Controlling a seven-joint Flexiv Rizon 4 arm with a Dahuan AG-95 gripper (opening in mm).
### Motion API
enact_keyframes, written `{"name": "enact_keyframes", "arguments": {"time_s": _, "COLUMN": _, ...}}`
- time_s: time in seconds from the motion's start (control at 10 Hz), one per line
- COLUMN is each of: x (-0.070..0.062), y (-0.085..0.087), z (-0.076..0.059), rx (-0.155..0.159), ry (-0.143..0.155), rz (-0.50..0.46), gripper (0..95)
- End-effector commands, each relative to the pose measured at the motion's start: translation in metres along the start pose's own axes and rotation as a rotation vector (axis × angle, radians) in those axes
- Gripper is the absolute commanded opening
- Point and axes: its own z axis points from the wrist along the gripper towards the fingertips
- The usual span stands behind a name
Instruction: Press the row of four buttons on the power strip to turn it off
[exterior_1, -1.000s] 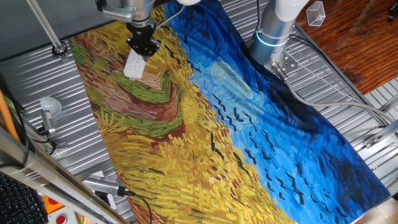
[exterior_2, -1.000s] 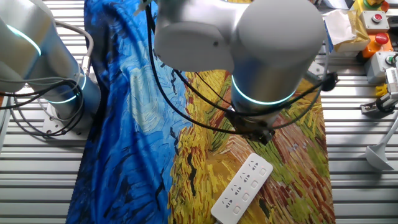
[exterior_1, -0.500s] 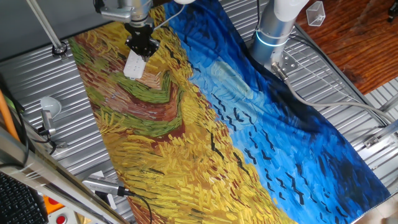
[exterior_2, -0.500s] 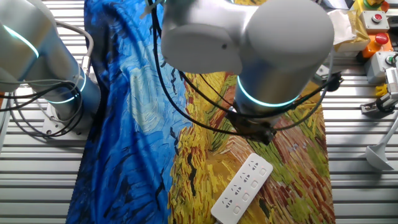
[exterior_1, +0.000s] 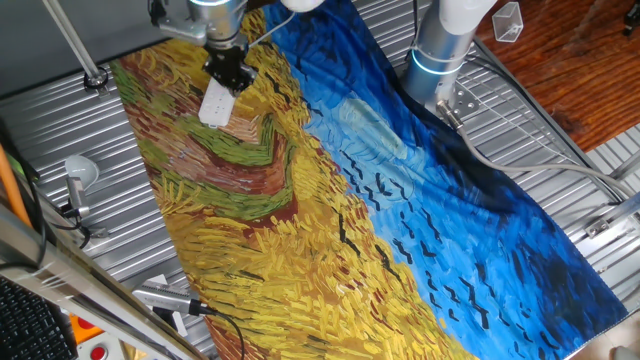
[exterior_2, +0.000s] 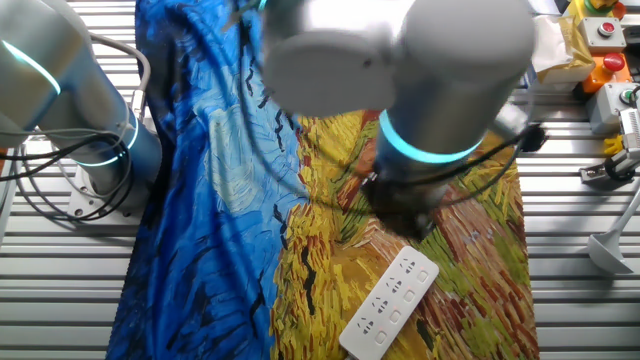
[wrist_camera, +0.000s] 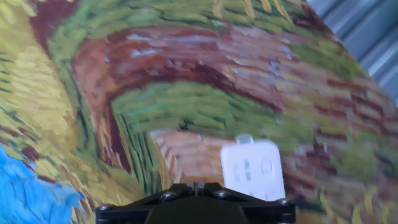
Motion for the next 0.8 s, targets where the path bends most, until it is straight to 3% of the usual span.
{"name": "enact_keyframes", "arguments": {"time_s": 0.1, "x": 0.027, "y": -0.014, "z": 0.006, "rx": -0.019, "ry": -0.024, "rz": -0.088, "gripper": 19.0}}
{"name": "enact_keyframes", "arguments": {"time_s": 0.2, "x": 0.045, "y": -0.023, "z": 0.011, "rx": -0.018, "ry": -0.029, "rz": -0.121, "gripper": 38.0}}
{"name": "enact_keyframes", "arguments": {"time_s": 0.3, "x": 0.057, "y": -0.028, "z": 0.015, "rx": -0.017, "ry": -0.029, "rz": -0.136, "gripper": 38.0}}
{"name": "enact_keyframes", "arguments": {"time_s": 0.5, "x": 0.068, "y": -0.031, "z": 0.022, "rx": -0.015, "ry": -0.025, "rz": -0.153, "gripper": 38.0}}
{"name": "enact_keyframes", "arguments": {"time_s": 0.8, "x": 0.068, "y": -0.031, "z": 0.022, "rx": -0.015, "ry": -0.015, "rz": -0.146, "gripper": 38.0}}
